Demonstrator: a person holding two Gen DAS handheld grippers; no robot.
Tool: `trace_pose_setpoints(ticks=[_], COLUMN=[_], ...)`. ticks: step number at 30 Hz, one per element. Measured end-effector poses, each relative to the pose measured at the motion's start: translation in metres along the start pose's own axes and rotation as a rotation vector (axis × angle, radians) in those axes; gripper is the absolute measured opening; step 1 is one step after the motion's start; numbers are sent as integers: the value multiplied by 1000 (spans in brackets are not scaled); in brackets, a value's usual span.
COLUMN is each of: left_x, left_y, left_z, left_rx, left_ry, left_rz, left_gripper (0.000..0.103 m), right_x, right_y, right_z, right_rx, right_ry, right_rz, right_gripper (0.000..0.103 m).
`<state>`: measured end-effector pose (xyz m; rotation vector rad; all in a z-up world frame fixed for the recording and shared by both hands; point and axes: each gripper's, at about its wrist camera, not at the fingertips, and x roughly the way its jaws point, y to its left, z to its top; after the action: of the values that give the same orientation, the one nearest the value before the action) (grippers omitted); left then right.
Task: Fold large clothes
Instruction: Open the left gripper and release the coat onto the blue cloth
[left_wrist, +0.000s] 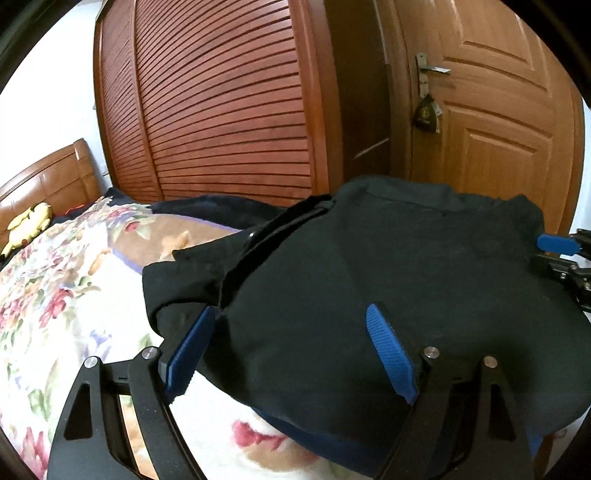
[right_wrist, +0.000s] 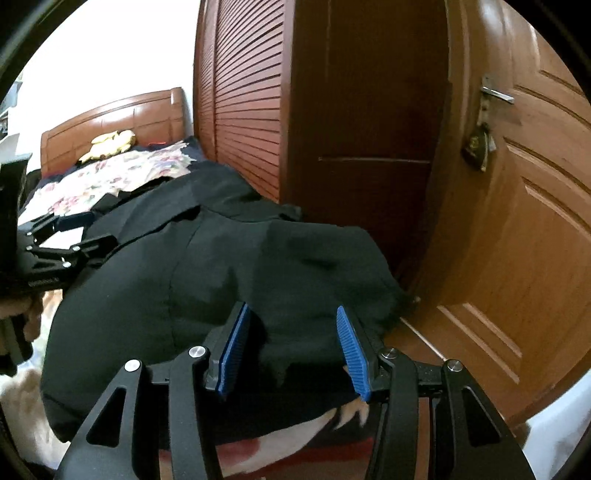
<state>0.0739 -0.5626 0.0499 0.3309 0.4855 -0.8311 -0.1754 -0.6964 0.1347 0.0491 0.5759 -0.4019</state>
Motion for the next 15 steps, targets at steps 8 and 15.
trace_pose_setpoints(ticks=[8, 15], left_x=[-33, -87], left_y=[14, 14], left_z=[0, -3], left_rx=[-117, -122], left_ry=[34, -1], left_rz=[-39, -27], left_gripper=[88, 103], right_x=[-39, -38], right_y=[24, 58], right_z=[0, -20], right_rx=[-18, -69], right_ry=[-60, -65], right_rz=[41, 132], right_gripper=[50, 50])
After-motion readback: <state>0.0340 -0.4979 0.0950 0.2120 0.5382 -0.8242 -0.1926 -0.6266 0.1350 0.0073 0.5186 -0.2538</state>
